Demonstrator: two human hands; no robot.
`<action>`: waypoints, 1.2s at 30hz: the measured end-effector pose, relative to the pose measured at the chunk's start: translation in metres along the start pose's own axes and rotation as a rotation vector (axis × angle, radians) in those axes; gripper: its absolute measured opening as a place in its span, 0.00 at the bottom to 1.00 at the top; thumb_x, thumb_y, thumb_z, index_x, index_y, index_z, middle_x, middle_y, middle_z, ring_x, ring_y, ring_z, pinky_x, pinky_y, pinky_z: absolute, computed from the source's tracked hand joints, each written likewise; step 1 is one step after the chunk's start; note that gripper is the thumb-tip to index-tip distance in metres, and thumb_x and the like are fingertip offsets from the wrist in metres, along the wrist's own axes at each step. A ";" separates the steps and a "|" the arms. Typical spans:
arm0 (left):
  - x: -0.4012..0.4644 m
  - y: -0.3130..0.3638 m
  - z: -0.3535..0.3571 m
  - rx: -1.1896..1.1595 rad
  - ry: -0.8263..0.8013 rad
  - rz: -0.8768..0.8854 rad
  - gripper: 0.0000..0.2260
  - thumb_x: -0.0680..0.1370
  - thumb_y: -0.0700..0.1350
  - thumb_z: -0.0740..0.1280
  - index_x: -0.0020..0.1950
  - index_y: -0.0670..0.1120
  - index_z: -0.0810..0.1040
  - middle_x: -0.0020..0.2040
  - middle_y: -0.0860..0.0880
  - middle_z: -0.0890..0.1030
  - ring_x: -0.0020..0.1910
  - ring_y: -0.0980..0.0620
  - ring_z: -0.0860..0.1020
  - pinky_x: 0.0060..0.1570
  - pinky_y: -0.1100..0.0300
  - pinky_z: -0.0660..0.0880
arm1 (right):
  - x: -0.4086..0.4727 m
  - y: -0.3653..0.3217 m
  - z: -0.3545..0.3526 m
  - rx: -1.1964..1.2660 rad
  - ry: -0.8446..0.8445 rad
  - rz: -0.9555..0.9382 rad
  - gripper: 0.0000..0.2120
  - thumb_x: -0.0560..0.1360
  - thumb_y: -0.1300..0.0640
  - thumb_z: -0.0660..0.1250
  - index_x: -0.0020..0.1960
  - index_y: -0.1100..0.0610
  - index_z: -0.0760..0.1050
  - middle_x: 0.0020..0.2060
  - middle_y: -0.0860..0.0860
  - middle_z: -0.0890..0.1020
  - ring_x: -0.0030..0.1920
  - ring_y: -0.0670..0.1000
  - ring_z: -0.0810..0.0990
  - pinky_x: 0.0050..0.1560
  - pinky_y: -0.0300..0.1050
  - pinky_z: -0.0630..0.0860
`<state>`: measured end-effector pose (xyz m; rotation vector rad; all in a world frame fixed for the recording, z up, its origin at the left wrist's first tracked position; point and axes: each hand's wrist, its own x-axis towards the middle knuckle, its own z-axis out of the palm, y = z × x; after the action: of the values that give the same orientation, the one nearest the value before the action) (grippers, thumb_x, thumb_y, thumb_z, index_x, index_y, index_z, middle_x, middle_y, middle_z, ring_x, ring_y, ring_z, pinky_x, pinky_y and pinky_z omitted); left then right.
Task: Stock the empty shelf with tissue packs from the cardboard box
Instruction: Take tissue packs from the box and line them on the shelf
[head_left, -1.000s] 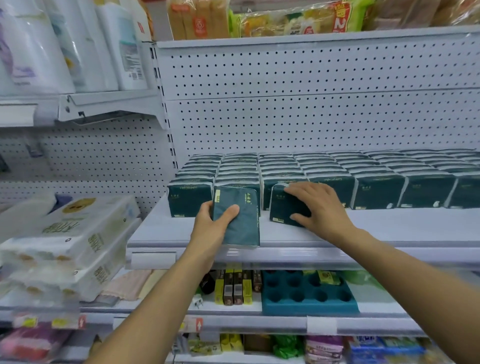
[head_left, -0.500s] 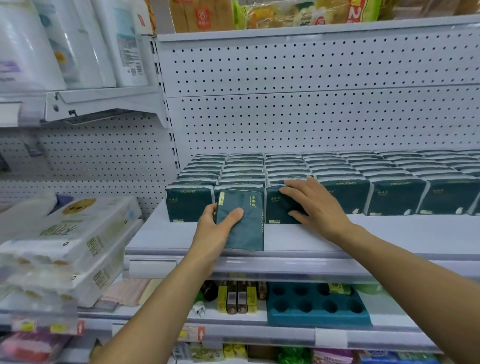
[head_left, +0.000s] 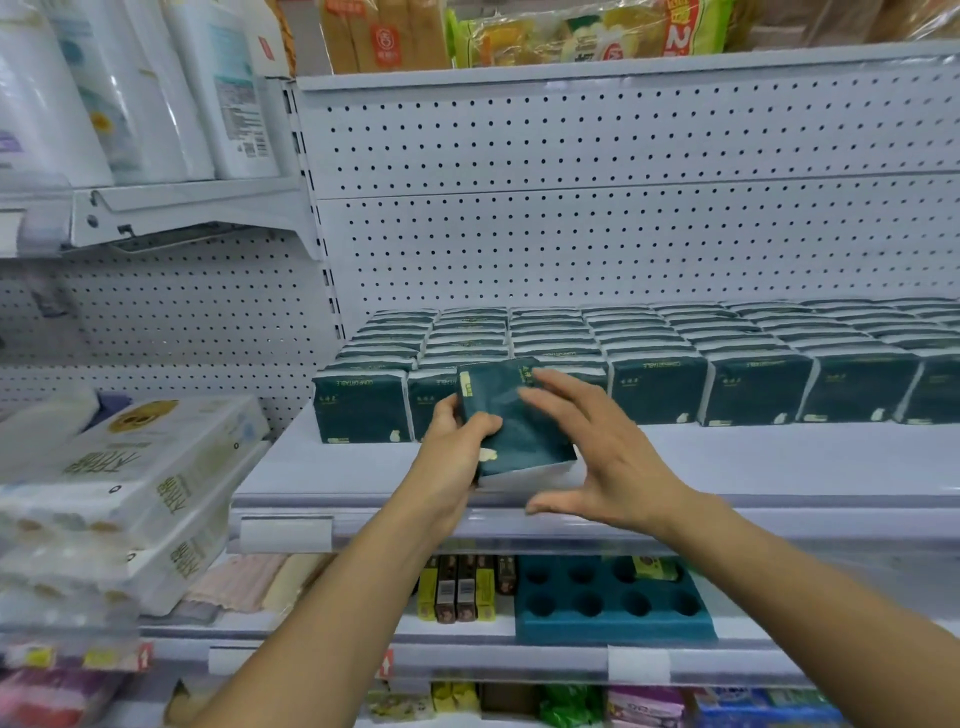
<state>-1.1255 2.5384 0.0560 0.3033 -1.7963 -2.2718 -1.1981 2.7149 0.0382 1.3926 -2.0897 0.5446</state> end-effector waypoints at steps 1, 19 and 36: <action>-0.001 0.000 0.004 -0.021 0.000 0.013 0.17 0.80 0.38 0.64 0.69 0.47 0.69 0.57 0.45 0.82 0.54 0.48 0.82 0.56 0.48 0.79 | -0.004 -0.007 -0.003 0.141 0.022 0.109 0.49 0.65 0.36 0.75 0.77 0.51 0.57 0.76 0.49 0.59 0.74 0.49 0.61 0.70 0.50 0.66; 0.022 -0.015 0.020 1.313 -0.064 0.826 0.20 0.79 0.47 0.67 0.71 0.50 0.69 0.67 0.52 0.71 0.67 0.53 0.67 0.65 0.57 0.67 | -0.070 0.061 -0.102 0.074 -0.078 0.818 0.15 0.72 0.48 0.74 0.52 0.38 0.70 0.50 0.42 0.81 0.51 0.49 0.79 0.50 0.54 0.77; 0.091 -0.028 0.042 1.646 0.047 1.137 0.29 0.60 0.43 0.83 0.59 0.47 0.80 0.52 0.49 0.80 0.50 0.47 0.79 0.53 0.53 0.77 | -0.050 0.113 -0.046 -0.467 0.026 0.327 0.26 0.63 0.58 0.80 0.60 0.55 0.78 0.56 0.52 0.80 0.55 0.58 0.79 0.52 0.53 0.76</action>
<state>-1.2262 2.5558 0.0363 -0.3649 -2.3433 0.1609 -1.2767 2.8204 0.0381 0.7847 -2.2497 0.1733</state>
